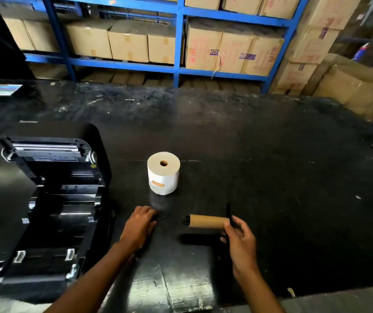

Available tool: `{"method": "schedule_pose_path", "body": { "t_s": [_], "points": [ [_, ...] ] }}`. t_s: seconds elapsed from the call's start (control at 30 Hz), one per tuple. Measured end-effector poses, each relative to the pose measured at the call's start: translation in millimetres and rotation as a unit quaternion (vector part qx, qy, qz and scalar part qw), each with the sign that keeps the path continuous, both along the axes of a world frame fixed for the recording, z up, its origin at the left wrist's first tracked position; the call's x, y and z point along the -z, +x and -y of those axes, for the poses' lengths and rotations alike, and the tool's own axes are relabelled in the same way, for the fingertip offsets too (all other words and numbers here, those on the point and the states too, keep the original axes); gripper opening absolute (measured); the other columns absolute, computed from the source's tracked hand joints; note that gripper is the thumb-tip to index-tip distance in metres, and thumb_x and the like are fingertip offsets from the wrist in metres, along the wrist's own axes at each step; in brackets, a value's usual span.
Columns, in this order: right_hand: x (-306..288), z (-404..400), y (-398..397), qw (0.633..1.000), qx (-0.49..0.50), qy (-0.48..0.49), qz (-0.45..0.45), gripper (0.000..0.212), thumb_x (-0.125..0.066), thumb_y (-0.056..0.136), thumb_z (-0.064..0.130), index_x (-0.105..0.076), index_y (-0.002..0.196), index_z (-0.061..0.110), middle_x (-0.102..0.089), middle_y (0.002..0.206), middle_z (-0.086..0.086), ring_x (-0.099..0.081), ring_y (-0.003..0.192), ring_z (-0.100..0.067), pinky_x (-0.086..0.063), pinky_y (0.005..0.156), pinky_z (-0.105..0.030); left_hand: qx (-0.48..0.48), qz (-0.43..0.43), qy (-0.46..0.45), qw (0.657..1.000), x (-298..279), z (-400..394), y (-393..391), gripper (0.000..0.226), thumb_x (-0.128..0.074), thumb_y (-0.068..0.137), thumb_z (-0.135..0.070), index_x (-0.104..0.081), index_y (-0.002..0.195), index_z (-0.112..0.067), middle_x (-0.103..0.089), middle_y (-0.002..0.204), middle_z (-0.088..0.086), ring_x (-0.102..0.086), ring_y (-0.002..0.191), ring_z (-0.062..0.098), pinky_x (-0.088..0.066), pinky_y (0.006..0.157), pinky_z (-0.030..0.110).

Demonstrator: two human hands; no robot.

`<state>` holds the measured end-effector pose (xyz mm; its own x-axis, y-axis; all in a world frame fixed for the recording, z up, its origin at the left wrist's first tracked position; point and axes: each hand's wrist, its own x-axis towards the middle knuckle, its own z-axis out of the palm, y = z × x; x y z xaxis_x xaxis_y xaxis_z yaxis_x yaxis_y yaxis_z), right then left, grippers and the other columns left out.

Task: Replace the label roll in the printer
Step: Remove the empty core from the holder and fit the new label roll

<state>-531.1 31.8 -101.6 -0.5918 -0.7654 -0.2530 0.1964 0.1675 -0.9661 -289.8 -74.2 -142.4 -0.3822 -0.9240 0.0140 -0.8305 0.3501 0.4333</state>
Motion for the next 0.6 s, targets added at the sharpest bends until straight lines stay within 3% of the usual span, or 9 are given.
{"method": "schedule_pose_path", "body": {
  "t_s": [0.1,0.2,0.3,0.4,0.5,0.6],
  "points": [
    [4.7,1.4,2.0,0.999,-0.027,0.012,-0.015,0.019,-0.060,0.090,0.015,-0.061,0.097,0.032,-0.068,0.095,-0.005,-0.066,0.086,-0.017,-0.053,0.064,-0.023,-0.064,-0.136,-0.005,0.989,-10.9,-11.4,-14.4,0.027,-0.068,0.085,-0.022,-0.069,0.109,-0.011,-0.067,0.117,0.006,-0.058,0.113,0.023,-0.048,0.096,0.033],
    [10.4,6.9,9.1,0.998,-0.058,0.008,-0.019,0.020,-0.058,0.091,0.009,-0.063,0.100,0.025,-0.069,0.094,-0.007,-0.066,0.082,-0.016,-0.055,0.058,-0.018,-0.069,-0.290,0.169,0.939,-31.0,-30.4,-34.5,0.021,-0.068,0.084,-0.033,-0.072,0.103,-0.025,-0.072,0.092,-0.011,-0.066,0.087,0.002,-0.047,0.078,0.016],
    [13.0,13.3,12.7,0.996,-0.090,-0.004,-0.013,0.019,-0.055,0.092,0.007,-0.063,0.099,0.023,-0.069,0.091,-0.008,-0.065,0.079,-0.016,-0.054,0.055,-0.015,-0.055,-0.322,0.204,0.923,-37.9,-42.0,-39.0,0.018,-0.074,0.080,-0.017,-0.073,0.098,-0.019,-0.069,0.082,-0.001,-0.062,0.074,0.009,-0.048,0.069,0.019],
    [15.0,22.1,-4.7,0.998,-0.059,-0.008,-0.024,0.016,-0.054,0.093,0.007,-0.061,0.106,0.011,-0.066,0.090,-0.013,-0.063,0.074,-0.019,-0.054,0.053,-0.014,-0.105,-0.362,0.185,0.908,-47.0,-35.6,-17.7,0.016,-0.073,0.080,-0.005,-0.073,0.094,-0.012,-0.066,0.077,0.003,-0.057,0.069,0.011,-0.046,0.063,0.011],
    [20.8,27.4,-31.8,0.998,-0.035,0.003,-0.050,0.019,-0.053,0.092,0.002,-0.059,0.110,0.000,-0.063,0.093,-0.018,-0.061,0.073,-0.022,-0.055,0.053,-0.013,-0.163,-0.395,0.151,0.892,-45.9,-22.6,14.0,0.017,-0.073,0.080,-0.004,-0.072,0.095,-0.011,-0.068,0.078,0.005,-0.059,0.069,0.011,-0.046,0.059,0.006],
    [32.3,26.0,-35.2,0.991,-0.088,0.029,-0.098,0.021,-0.057,0.089,-0.001,-0.061,0.109,-0.005,-0.065,0.092,-0.018,-0.063,0.076,-0.024,-0.056,0.057,-0.013,-0.209,-0.359,0.110,0.903,-30.8,-17.6,22.3,0.018,-0.075,0.078,-0.008,-0.072,0.095,-0.010,-0.071,0.082,0.008,-0.063,0.072,0.013,-0.049,0.062,0.007]
  ]
}}
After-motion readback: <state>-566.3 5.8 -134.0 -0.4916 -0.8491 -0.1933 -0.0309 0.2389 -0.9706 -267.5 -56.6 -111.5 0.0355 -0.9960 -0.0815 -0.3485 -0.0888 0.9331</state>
